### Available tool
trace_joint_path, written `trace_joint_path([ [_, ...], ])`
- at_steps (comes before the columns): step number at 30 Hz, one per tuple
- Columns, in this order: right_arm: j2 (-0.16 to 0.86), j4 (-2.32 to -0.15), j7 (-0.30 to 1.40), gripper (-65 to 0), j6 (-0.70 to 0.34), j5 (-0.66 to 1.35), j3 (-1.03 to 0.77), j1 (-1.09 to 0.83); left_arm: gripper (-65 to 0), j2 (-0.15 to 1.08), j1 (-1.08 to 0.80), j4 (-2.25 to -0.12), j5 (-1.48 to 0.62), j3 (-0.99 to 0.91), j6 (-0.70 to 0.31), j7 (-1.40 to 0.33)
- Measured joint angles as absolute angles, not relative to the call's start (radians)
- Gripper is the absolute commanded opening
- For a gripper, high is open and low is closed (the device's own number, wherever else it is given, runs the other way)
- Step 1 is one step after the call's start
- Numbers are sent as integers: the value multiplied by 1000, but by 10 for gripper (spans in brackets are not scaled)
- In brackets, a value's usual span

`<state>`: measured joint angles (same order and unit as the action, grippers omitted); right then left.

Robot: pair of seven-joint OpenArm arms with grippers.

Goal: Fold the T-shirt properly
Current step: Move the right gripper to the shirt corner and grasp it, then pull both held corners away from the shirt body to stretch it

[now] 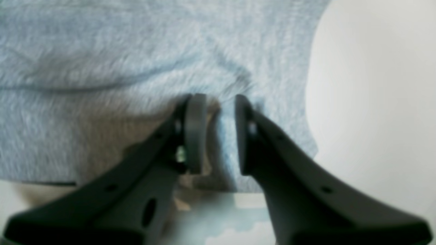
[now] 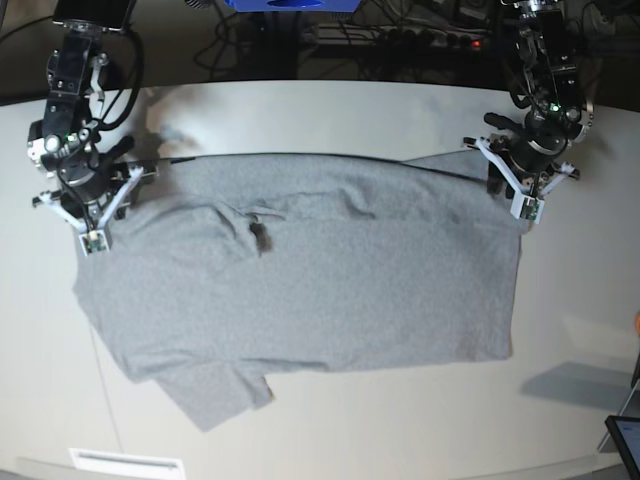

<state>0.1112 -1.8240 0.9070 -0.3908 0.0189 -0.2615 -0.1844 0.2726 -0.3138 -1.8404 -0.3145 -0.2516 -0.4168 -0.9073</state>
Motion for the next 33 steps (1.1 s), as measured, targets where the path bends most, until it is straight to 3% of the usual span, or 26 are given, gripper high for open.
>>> trace_joint_path([
  [6,79,-1824,783,-441,-386,19,-253,-225,-472,209,-389,-1796,-311,-326,-403,-553],
  [11,80,-1823,764,-441,-433,15,-251,-252,-475,191,-398,-1681,-307,-323,-416,-424],
  [22,80,-1723,728,-444,-432,23,-252,-236,-477,203,-390,-1574,-314,-327,-414,-346],
  [33,80,-1709,680,-445,-426,38,-251,-263,-477,293,-419,-1555,-318,-323,-420,-340],
])
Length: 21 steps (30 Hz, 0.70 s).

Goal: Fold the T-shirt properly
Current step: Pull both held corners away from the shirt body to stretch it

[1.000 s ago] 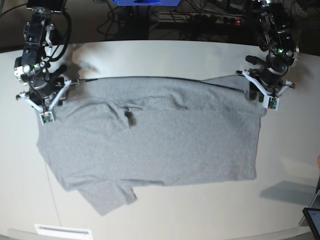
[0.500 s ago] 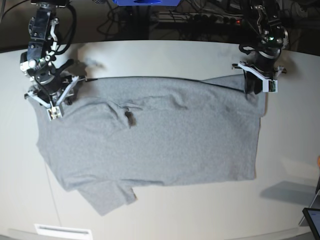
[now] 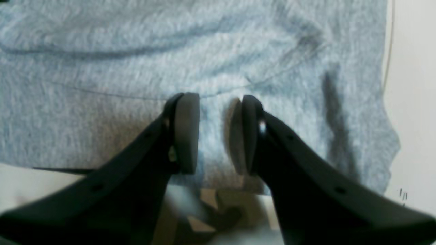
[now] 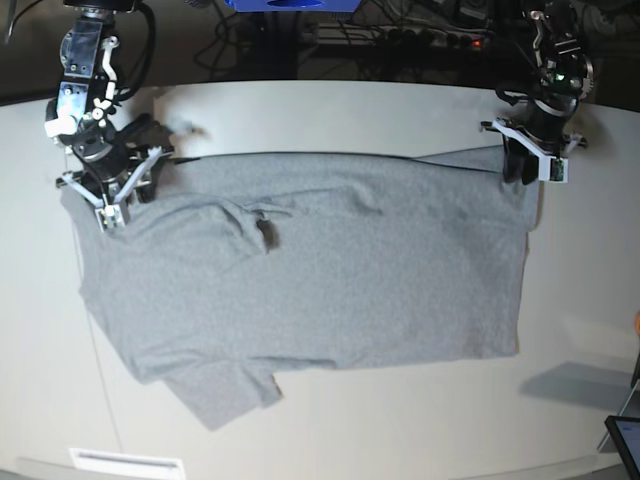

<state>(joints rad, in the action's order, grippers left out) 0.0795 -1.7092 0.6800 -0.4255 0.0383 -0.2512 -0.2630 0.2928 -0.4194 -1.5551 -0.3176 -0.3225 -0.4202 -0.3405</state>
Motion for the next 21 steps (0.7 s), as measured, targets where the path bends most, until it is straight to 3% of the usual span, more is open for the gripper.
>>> trace_joint_path([
  [21,27,-1828,663,-447,-418,46,-257,-430,-477,423,-501,-1617,-250,-190,-401,-327],
])
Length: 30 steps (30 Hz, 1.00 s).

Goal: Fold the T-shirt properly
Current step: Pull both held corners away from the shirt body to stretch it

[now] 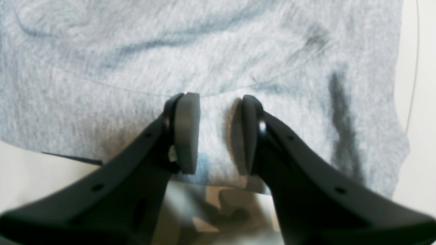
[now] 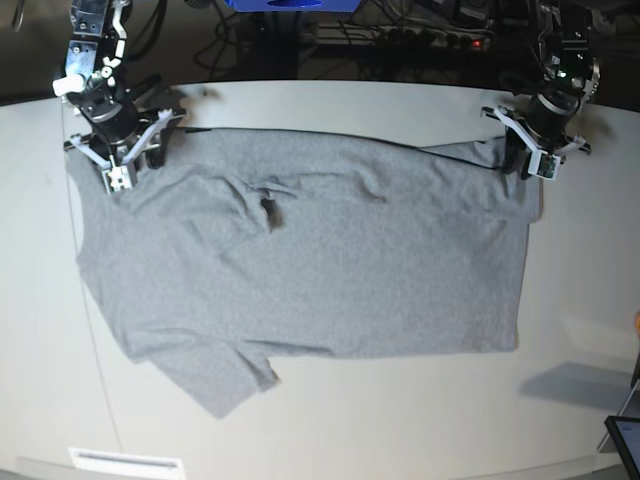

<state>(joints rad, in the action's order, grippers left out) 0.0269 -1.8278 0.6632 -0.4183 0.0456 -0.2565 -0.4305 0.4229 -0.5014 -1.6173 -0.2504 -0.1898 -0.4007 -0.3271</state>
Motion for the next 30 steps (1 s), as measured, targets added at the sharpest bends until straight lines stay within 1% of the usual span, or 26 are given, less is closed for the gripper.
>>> trace_joint_path([
  [5,27,-1830,661,-447,-418,46,-256,-439,-477,412,-556,-1696,-160,-181,-405,-340],
  [9,27,-1835,652,-447,-418,46,-256,-455,-477,419,-566,-1708,-156,-188,-416,-349],
  [13,27,-1837,643,-447,-418,49,-256,-467,-477,466,-586,-1703,-155,-189,-416,-351],
  [30,27,-1867,656,-447,-419,46,-255,-499,-477,519,-613,-1702,-154,-188,-419,-351],
])
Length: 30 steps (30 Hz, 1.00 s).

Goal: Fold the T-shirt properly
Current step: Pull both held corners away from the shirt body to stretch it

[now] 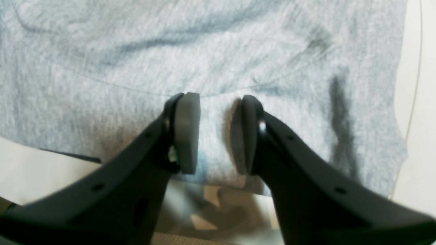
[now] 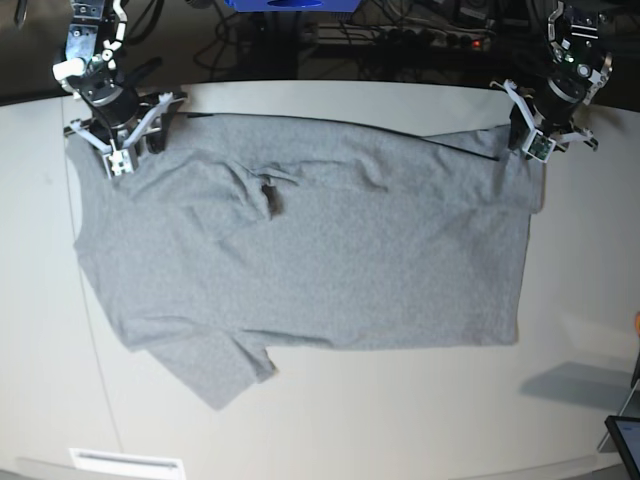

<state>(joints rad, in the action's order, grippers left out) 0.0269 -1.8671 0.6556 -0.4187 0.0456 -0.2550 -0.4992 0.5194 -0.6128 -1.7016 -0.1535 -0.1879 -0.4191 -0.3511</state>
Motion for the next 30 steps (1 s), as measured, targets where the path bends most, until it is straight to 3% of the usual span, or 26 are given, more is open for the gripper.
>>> trace_joint_path([
  [30,30,-1868,656,-447,-435,62,-295,-511,-477,604,-635,-1648,-160,-190,-417,-331],
])
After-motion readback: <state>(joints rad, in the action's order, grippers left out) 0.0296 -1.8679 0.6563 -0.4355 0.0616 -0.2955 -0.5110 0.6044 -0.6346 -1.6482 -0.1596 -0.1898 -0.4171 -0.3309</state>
